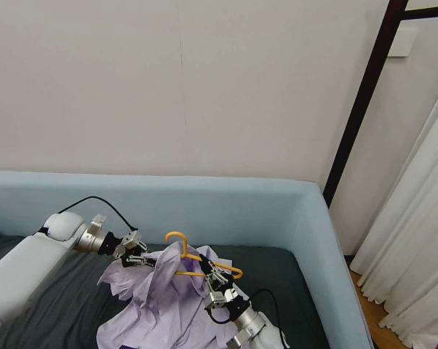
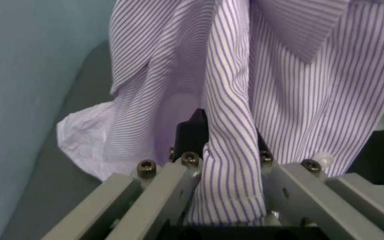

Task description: Pick up the clothes from the sofa and hang them on the clothes hanger.

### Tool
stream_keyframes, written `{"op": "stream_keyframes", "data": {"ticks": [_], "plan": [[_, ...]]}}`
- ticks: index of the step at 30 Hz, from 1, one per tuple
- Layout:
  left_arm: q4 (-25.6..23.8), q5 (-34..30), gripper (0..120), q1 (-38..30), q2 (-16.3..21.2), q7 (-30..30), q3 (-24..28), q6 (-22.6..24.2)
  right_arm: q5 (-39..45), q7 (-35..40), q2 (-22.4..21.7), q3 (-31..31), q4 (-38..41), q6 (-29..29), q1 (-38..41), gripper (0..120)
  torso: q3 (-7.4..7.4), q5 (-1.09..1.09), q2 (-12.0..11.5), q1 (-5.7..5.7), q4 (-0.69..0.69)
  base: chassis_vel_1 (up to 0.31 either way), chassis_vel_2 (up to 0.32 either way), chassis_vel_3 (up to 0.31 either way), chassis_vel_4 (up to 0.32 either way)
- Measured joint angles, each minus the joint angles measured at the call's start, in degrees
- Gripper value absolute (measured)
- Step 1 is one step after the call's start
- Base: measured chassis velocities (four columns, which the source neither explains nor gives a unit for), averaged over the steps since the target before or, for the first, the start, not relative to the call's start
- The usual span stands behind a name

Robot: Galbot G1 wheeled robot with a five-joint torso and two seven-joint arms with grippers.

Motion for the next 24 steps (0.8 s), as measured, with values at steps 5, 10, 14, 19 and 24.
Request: {"op": "stream_keyframes", "data": {"ticks": [5, 10, 14, 19, 24], "plan": [[1.3, 0.2, 2, 0.2, 0.5, -0.6, -1.0, 0.1, 7.9, -1.2, -0.9, -0.8, 0.5, 2.1, -0.1, 26, 0.00, -0.02, 0.0, 0.00, 0.03, 0.000, 0.000, 0.000, 0.000], [3.3, 0.3, 2, 0.5, 0.4, -0.8, -2.2, -0.1, 23.5, -14.0, -1.6, -2.5, 2.4, 13.1, -0.6, 45, 0.00, -0.01, 0.0, -0.01, 0.01, 0.000, 0.000, 0.000, 0.000], [6.2, 0.7, 2, 0.0, 0.0, -1.2, -3.4, -0.2, 37.9, -25.7, -2.5, -4.0, 0.5, 15.8, -1.2, 63, 0.00, -0.01, 0.0, -0.01, 0.00, 0.000, 0.000, 0.000, 0.000], [7.5, 0.7, 2, -0.4, -0.1, -1.6, -4.2, -0.3, 47.9, -27.6, -2.3, -5.3, -3.1, 9.5, -0.8, 82, 0.00, -0.01, 0.0, 0.00, 0.00, 0.000, 0.000, 0.000, 0.000], [6.6, 0.2, 2, 0.0, 0.5, -1.6, -4.8, -0.3, 58.2, -27.1, 0.6, -6.5, -6.4, 0.8, 1.2, 97, 0.00, -0.01, 0.0, 0.00, 0.00, 0.000, 0.000, 0.000, 0.000]]}}
